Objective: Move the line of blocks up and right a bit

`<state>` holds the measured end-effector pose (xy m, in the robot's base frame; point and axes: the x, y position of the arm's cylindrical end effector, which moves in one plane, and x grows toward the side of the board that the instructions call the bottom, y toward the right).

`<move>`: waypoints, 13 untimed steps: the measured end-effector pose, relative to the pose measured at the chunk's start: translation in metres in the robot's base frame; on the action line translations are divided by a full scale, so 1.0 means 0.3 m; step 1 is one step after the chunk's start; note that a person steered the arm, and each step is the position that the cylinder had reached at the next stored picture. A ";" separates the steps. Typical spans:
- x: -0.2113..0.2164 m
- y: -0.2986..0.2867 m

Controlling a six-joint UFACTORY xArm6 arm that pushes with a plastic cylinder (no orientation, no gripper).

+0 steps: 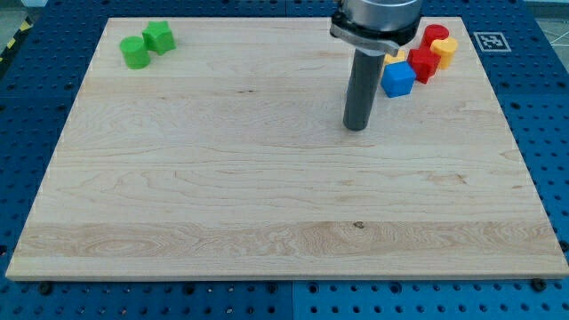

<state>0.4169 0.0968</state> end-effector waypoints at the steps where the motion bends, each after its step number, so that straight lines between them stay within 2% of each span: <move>1: -0.080 0.072; 3: -0.082 0.117; 4: -0.003 -0.025; 5: -0.003 -0.174; 6: -0.036 -0.217; 7: -0.108 -0.147; 13: -0.174 0.076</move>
<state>0.3648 0.1196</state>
